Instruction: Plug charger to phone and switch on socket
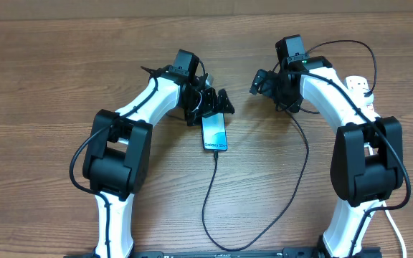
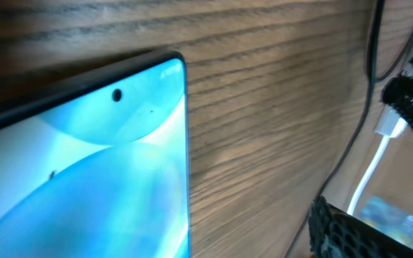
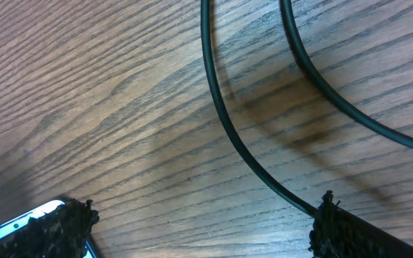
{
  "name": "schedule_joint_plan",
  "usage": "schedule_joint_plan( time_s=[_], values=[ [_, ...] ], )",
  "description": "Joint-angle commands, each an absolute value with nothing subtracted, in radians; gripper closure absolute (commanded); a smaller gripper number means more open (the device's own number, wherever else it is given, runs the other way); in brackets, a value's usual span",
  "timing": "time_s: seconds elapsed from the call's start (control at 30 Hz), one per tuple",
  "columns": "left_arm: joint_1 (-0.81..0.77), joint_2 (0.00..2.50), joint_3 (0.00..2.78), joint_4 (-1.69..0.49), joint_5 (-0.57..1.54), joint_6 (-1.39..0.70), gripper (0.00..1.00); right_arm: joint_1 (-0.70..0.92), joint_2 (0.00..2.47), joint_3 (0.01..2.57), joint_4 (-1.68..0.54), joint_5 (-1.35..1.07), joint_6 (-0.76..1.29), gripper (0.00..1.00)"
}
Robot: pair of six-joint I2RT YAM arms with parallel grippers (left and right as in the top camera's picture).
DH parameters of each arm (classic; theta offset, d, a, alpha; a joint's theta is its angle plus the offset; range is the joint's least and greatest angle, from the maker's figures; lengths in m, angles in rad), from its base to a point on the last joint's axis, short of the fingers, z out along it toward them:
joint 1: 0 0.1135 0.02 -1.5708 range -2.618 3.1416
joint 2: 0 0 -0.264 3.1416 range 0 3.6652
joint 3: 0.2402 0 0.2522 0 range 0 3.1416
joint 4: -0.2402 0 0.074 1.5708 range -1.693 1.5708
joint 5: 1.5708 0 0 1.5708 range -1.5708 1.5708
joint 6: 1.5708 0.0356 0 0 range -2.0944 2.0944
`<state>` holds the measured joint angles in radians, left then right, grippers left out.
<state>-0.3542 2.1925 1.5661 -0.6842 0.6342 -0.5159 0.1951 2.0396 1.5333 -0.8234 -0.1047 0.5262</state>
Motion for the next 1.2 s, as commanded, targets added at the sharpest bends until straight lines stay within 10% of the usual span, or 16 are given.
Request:
schedule_joint_plan(
  time_s=[0.0,1.17],
  values=[
    [-0.362,2.205,1.553,-0.71,0.541,-0.509,0.0,0.189,2.029,1.542,-0.822,-0.105,0.522,0.0],
    [-0.338,2.101,1.576,-0.938,0.165,-0.465,0.0,0.189,2.029,1.542,-0.83,-0.106,0.522,0.0]
  ],
)
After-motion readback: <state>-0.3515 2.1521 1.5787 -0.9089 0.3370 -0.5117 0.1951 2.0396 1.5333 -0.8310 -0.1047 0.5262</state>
